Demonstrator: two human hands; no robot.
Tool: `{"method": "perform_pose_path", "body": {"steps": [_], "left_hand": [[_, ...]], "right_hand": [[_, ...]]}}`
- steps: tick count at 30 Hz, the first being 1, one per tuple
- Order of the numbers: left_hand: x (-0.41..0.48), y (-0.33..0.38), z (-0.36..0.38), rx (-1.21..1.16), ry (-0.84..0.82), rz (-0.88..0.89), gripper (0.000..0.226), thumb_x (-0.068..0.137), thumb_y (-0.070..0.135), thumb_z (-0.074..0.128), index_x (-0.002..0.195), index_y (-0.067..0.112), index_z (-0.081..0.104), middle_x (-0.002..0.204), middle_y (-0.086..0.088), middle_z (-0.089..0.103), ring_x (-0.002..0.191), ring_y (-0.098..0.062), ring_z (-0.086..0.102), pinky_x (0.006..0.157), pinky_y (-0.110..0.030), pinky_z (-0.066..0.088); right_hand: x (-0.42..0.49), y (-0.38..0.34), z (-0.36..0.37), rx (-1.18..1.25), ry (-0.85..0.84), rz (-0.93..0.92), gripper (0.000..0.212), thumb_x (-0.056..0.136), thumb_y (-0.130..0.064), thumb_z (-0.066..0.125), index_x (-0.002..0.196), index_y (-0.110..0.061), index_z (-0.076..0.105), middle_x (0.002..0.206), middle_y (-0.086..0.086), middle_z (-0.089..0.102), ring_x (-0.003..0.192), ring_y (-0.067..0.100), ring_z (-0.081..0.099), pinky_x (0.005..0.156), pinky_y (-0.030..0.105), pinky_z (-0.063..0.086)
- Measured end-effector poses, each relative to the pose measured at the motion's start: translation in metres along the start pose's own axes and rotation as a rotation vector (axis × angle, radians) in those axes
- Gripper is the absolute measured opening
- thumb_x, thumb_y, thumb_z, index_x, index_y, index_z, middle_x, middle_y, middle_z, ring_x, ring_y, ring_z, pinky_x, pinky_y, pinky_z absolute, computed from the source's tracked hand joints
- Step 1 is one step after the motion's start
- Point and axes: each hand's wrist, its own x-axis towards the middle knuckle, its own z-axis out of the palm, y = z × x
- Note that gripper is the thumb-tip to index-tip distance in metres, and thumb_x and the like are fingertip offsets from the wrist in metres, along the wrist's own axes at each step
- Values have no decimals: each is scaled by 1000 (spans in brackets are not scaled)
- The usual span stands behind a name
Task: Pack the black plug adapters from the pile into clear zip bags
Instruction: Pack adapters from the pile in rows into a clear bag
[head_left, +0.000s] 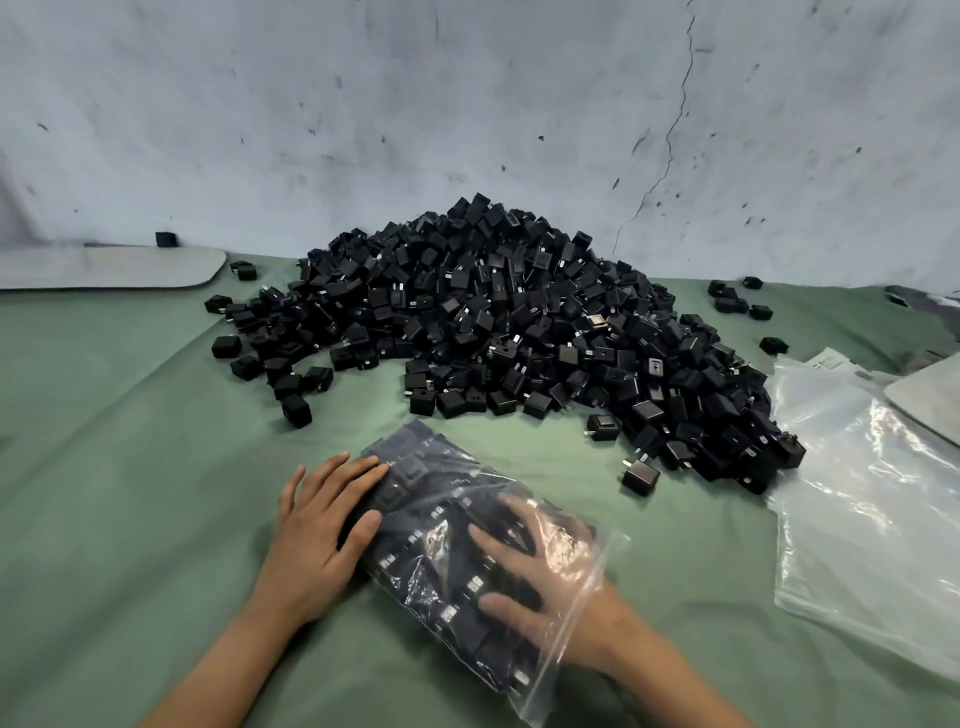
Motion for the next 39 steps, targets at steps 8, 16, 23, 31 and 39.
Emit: {"method": "perform_pose_path", "body": {"steps": [8,16,23,31,39], "left_hand": [[21,25,5,169,-37,-213,69,87,67,19,141,30,43,145,10,45,143,-12,23,118,-41,-3],[50,34,18,256,-191,-335,41,87,64,46,107,29,42,153,10,32,140,-16,27,117,-51,11],[50,34,19,258,-181,-291,35,90,61,44,115,37,43,145,10,40,133,-18,36,112,-49,23],[50,36,19,278,-179,-270,27,94,52,42,119,45,47,150,7,36,134,-21,37,106,-45,29],[55,39,22,240,-144,-336,57,87,52,50,136,30,33,139,5,48,123,-22,48,100,-41,34]], "right_hand": [[38,-14,-9,-147,-70,31,74,77,-82,4,144,-54,-11,156,-3,-24,145,23,13,112,53,-8],[51,-21,-2,-131,2,-15,72,81,-79,5,145,-50,-9,158,4,-16,146,25,3,115,45,1],[54,-22,-3,-187,6,1,73,78,-75,-1,145,-49,1,159,8,-5,147,25,-4,111,43,-14],[53,-28,-1,-15,94,11,58,95,-60,28,148,-40,20,160,6,-1,147,24,10,115,32,8],[61,-29,0,-47,83,-1,57,96,-60,28,148,-43,15,160,3,-4,147,20,5,117,40,-1]]}}
